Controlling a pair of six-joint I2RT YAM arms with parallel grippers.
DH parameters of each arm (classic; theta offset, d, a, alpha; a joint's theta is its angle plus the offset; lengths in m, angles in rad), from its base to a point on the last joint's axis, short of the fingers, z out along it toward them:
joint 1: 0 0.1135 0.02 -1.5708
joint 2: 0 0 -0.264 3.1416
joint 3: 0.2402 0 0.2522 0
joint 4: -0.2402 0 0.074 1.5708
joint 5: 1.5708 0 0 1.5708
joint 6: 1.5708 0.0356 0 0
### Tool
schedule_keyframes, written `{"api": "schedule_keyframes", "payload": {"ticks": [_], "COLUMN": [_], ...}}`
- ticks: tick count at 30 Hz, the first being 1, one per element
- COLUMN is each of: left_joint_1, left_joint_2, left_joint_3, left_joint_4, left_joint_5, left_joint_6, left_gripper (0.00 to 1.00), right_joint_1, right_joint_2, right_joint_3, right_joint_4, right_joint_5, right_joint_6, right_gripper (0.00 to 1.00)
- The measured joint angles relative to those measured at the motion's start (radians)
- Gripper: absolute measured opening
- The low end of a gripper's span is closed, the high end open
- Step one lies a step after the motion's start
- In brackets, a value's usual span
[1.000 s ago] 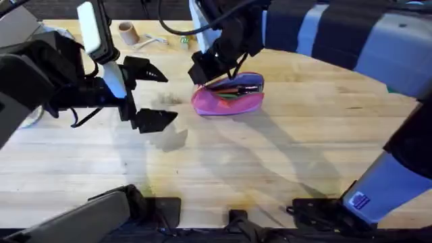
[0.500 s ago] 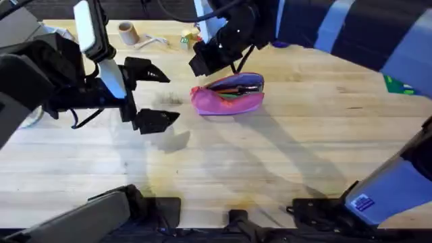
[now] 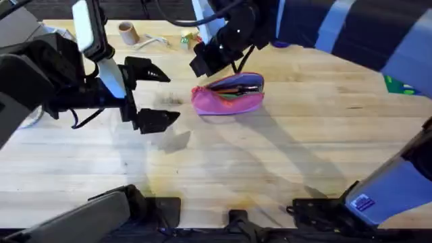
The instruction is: Unzip the bag, pick up the pens from the table one at a time and place them inside, then zip the bag closed.
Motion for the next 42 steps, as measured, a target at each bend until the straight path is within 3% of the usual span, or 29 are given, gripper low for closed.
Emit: {"api": "schedule_keyframes", "payload": {"ticks": [3, 4, 10, 11, 23, 28, 34, 38, 42], "left_joint_1": [0.0, 0.0, 0.0, 0.0, 0.015, 0.098, 0.224, 0.282, 0.292], "left_joint_2": [0.0, 0.0, 0.0, 0.0, 0.0, 0.0, 0.0, 0.0, 0.0], "left_joint_3": [0.0, 0.0, 0.0, 0.0, 0.0, 0.0, 0.0, 0.0, 0.0], "left_joint_4": [0.0, 0.0, 0.0, 0.0, 0.0, -0.004, -0.066, -0.1, -0.103], "left_joint_5": [0.0, 0.0, 0.0, 0.0, -0.005, 0.001, 0.008, 0.01, 0.012], "left_joint_6": [0.0, 0.0, 0.0, 0.0, 0.006, 0.023, 0.122, 0.216, 0.238], "left_gripper": [0.992, 0.993, 0.993, 0.993, 0.993, 0.993, 0.993, 0.993, 0.993], "right_joint_1": [0.0, 0.0, 0.0, 0.0, 0.0, 0.0, 0.008, 0.055, 0.084], "right_joint_2": [-0.066, -0.089, -0.217, -0.229, -0.263, -0.263, -0.263, -0.262, -0.262], "right_joint_3": [0.0, 0.0, 0.001, 0.002, 0.002, 0.002, 0.002, 0.002, 0.002], "right_joint_4": [-0.031, -0.04, -0.089, -0.093, -0.122, -0.126, -0.126, -0.126, -0.126], "right_joint_5": [0.002, 0.003, 0.005, 0.005, 0.008, 0.008, 0.008, 0.007, 0.007], "right_joint_6": [-0.108, -0.131, -0.236, -0.246, -0.285, -0.3, -0.333, -0.379, -0.412], "right_gripper": [0.04, 0.106, 0.943, 0.981, 0.998, 0.998, 0.998, 0.998, 0.998]}}
